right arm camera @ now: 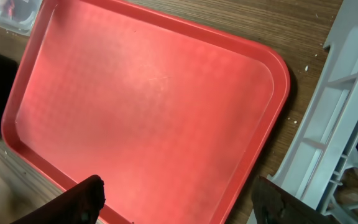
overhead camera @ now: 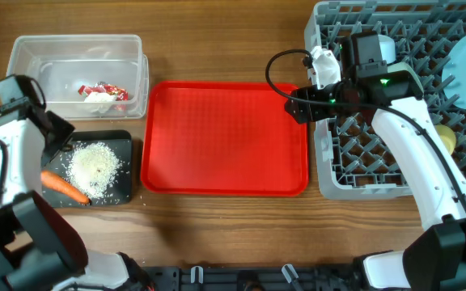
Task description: Sort waste into correct bins and load items into the dishwasher rack
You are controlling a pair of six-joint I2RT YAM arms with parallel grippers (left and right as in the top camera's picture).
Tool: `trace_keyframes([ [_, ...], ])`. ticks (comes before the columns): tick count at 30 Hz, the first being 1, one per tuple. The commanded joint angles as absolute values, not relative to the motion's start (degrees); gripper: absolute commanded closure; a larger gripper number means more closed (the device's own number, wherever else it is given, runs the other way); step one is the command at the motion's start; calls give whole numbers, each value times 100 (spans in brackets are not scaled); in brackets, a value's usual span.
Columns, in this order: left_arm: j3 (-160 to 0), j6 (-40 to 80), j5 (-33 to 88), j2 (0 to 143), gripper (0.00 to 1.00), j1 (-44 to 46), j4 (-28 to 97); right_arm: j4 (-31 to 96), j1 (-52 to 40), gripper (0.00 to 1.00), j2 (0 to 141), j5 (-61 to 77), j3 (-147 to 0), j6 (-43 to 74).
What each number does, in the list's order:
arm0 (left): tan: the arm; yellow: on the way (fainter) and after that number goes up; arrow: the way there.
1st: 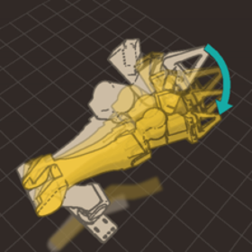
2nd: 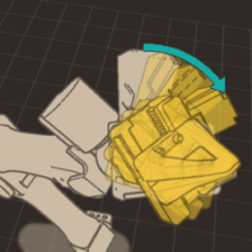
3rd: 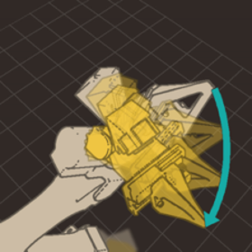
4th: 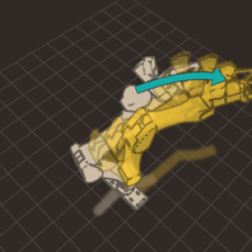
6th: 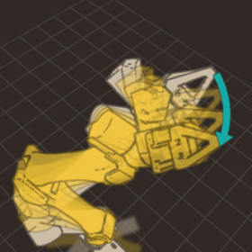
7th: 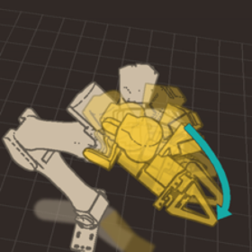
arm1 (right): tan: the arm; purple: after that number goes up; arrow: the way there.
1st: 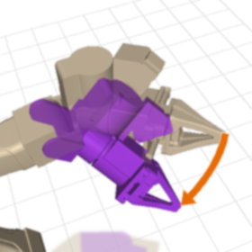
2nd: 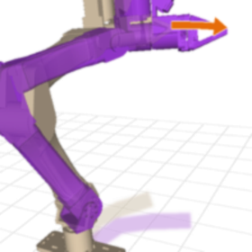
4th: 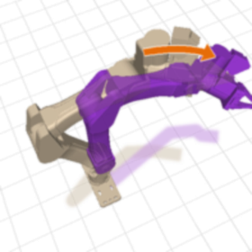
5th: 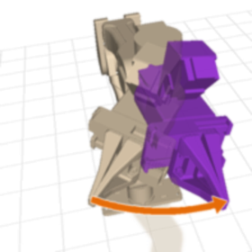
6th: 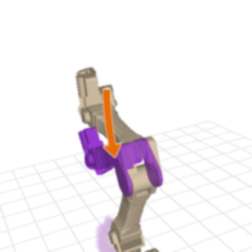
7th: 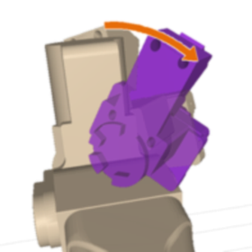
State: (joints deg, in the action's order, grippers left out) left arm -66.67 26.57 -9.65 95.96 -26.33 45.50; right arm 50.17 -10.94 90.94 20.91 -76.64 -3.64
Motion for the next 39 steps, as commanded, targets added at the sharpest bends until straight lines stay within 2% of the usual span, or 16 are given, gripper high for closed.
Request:
trace_keyframes([
  [1,-6772,2596,-1057,9994,81,-2895,4504,5024,-1087,22,9026,2051,-7642,-292],
  [9,-6772,2593,-1055,10477,76,-3035,4469,5026,-1087,22,9026,2051,-7642,-290],
  [11,-6772,2593,-1055,10481,68,-3035,4469,5026,-1087,22,9026,2051,-7642,-290],
  [12,-6772,2593,-1052,10479,60,-3033,4464,5024,-1087,22,9026,2051,-7642,-292],
  [16,-6772,2589,-1033,10477,47,-3035,4477,5024,-1087,22,9026,2049,-7642,-294],
  [18,-6777,2587,-1013,10453,37,-3033,4499,5024,-1087,22,9026,2051,-7642,-290],
  [25,-6997,2565,-569,9983,34,-2877,4709,4967,-1087,19,9026,2051,-7642,-292],
  [29,-7054,2209,-10,9430,34,-2421,4617,4748,-1087,14,9026,2056,-7642,-276],
  [31,-7054,1920,270,9194,33,-2049,4530,4582,-1087,1,9026,2071,-7642,-204],
  [32,-7054,1743,401,9109,32,-1846,4493,4445,-1087,0,9026,2075,-7642,-102],
  [34,-7054,1400,617,8984,26,-1389,4480,4130,-1087,0,9026,2075,-7642,-5],
  [37,-7054,1192,639,8956,4,-701,4713,3760,-1083,0,9026,2069,-7642,5],
  [39,-7052,1192,639,8991,0,-301,5096,3752,-1033,0,9026,2045,-7644,156],
])
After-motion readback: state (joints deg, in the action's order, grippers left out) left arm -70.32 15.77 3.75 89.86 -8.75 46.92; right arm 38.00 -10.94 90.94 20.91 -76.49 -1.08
